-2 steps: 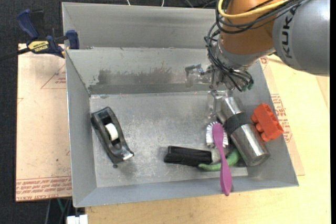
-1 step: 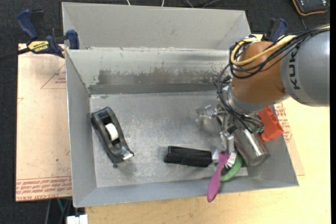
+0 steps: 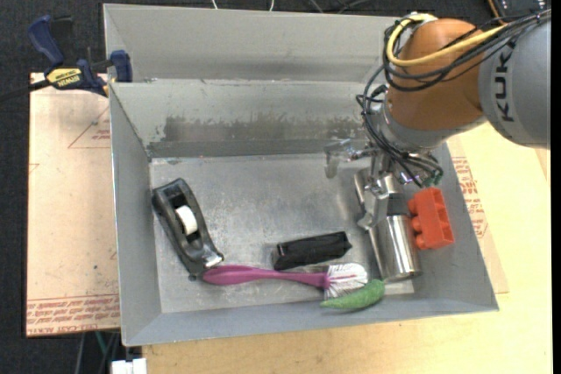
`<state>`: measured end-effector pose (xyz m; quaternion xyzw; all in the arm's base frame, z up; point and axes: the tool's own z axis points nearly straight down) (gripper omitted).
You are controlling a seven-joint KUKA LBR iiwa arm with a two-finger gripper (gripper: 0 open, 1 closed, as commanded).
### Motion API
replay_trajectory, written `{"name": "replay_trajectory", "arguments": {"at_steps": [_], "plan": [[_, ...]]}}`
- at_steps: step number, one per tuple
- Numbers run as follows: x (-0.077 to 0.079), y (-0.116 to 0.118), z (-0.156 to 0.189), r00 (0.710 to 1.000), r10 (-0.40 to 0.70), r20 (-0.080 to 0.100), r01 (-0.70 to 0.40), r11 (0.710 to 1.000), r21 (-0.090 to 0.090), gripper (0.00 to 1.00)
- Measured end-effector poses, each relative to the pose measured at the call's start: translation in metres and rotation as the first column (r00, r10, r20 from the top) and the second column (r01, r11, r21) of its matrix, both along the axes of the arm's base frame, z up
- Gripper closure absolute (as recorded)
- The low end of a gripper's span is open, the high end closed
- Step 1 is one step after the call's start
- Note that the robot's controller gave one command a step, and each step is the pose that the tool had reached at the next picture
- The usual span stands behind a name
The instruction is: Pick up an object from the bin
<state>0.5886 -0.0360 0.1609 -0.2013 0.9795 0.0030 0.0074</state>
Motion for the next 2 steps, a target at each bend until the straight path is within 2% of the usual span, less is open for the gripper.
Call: {"name": "replay_trajectory", "arguments": {"at_steps": [1, 2], "plan": [[-0.039, -0.014, -0.076, 0.997, -0.079, -0.017, 0.079, 0.997, 0.0, 0.0], [-0.038, -0.012, -0.101, 0.996, -0.087, -0.024, 0.087, 0.996, -0.001, 0.0]]}}
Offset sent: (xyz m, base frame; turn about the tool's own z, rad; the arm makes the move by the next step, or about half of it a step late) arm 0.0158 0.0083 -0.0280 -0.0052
